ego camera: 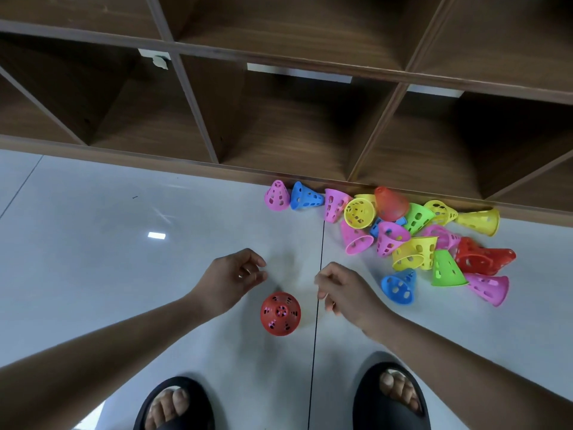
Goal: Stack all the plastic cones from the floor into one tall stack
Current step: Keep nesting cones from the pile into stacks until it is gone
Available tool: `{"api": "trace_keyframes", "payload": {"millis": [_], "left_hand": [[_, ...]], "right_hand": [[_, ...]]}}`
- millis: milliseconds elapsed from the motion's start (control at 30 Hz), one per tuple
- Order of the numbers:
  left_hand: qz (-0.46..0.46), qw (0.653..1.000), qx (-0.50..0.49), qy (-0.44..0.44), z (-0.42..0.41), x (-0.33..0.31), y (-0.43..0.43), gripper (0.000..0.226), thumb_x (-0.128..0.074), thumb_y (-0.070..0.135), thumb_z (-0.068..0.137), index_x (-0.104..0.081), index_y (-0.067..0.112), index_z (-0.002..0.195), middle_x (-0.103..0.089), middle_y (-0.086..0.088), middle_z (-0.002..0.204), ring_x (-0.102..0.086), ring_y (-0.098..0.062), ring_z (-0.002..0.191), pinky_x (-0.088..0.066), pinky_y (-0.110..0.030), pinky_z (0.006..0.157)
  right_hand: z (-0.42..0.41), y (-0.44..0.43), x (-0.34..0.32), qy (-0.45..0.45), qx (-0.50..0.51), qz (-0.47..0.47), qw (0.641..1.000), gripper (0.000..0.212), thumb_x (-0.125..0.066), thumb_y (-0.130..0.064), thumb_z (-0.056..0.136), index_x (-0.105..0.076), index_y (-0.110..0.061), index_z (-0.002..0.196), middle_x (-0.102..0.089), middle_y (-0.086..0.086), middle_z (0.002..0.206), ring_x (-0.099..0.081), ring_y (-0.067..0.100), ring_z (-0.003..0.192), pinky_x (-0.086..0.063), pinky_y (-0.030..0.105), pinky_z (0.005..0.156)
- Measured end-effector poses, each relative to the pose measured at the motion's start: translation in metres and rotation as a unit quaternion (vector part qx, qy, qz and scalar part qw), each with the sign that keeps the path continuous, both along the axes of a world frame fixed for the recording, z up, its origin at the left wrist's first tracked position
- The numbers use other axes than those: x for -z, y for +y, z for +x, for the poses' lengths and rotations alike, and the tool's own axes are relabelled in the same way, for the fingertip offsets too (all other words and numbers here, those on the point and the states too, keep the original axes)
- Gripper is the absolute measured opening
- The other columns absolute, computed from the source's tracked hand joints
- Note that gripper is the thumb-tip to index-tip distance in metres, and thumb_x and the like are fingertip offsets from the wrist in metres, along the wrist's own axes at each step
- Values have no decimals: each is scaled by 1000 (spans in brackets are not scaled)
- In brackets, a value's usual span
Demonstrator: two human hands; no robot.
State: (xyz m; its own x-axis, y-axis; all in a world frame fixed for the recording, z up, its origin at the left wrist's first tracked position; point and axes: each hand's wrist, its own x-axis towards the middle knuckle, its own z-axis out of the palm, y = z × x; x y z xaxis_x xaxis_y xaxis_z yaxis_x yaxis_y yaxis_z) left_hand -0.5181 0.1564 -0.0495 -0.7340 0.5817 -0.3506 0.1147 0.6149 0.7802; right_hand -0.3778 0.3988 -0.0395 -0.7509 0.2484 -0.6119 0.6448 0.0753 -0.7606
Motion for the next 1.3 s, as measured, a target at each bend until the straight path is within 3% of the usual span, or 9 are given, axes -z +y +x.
{"api": "trace_keyframes", "payload": {"millis": [133, 267, 400, 500, 600, 833, 967, 1100, 1300], "left_hand": [[5, 1000, -13, 27, -26, 3, 16, 10, -77, 34, 96, -71, 31, 104, -76, 12, 98, -71, -8, 84, -56, -27, 83], [-5, 998, -13, 57, -54, 0, 36, 13, -74, 37, 97, -69, 33, 109, -72, 17, 110, -71, -3, 93, -58, -29, 86], [-16, 995, 2, 96, -78, -6, 59, 27, -73, 35, 99, -66, 30, 125, -64, 14, 127, -71, -7, 102, -59, -29, 88], [-25, 989, 31, 142, -94, -8, 75, 41, -76, 30, 98, -61, 28, 136, -61, 7, 136, -68, -10, 110, -54, -23, 84], [-57, 974, 81, 203, -110, -10, 91, 56, -78, 25, 96, -54, 27, 146, -59, 2, 142, -63, -15, 118, -52, -22, 85], [-146, 931, 208, 262, -134, -7, 108, 70, -72, 19, 99, -40, 29, 160, -51, -1, 155, -51, -23, 137, -54, -35, 103], [-157, 924, 204, 283, -132, 4, 97, 52, -78, 16, 93, -61, 26, 141, -60, 0, 138, -61, -22, 118, -59, -32, 95], [-166, 936, 187, 246, -119, 17, 67, 41, -76, 19, 95, -65, 29, 133, -61, 1, 124, -66, -28, 105, -62, -35, 84], [-82, 958, 144, 235, -95, -12, 34, 32, -82, 26, 92, -69, 28, 122, -68, 5, 107, -67, -10, 87, -55, -25, 76]], "right_hand": [[-7, 31, 5, 29, 69, 37, 997, 6, -60, -13, 103, -65, -15, 100, -71, 10, 99, -67, 20, 62, -43, 30, 54], [-12, 59, 8, 44, 98, 75, 991, 17, -60, -18, 105, -64, -27, 119, -66, 1, 115, -77, 18, 72, -53, 30, 59], [-13, 77, 12, 45, 79, 94, 991, 30, -59, -21, 105, -58, -38, 130, -67, -6, 119, -78, 19, 80, -59, 36, 68], [-11, 83, 14, 51, 77, 112, 989, 32, -56, -17, 105, -61, -34, 132, -70, -4, 117, -79, 17, 82, -61, 43, 73], [-6, 85, 11, 64, 98, 128, 985, 28, -57, -15, 104, -69, -31, 125, -74, -7, 104, -79, 14, 80, -61, 49, 77], [15, 71, -5, 98, 144, 162, 971, 9, -73, -16, 97, -74, -24, 94, -75, -8, 83, -70, 14, 72, -54, 33, 70], [28, 46, -29, 137, 186, 8, 973, 12, -73, -4, 96, -70, -11, 105, -73, 5, 79, -63, 16, 66, -48, 28, 60], [37, 24, -49, 152, 192, -147, 958, 27, -71, -1, 95, -64, -7, 120, -72, 14, 80, -66, 24, 75, -50, 30, 64], [38, -10, -58, 138, 140, -276, 941, 25, -64, 0, 98, -66, 2, 123, -69, 16, 86, -66, 22, 75, -50, 28, 68]]}}
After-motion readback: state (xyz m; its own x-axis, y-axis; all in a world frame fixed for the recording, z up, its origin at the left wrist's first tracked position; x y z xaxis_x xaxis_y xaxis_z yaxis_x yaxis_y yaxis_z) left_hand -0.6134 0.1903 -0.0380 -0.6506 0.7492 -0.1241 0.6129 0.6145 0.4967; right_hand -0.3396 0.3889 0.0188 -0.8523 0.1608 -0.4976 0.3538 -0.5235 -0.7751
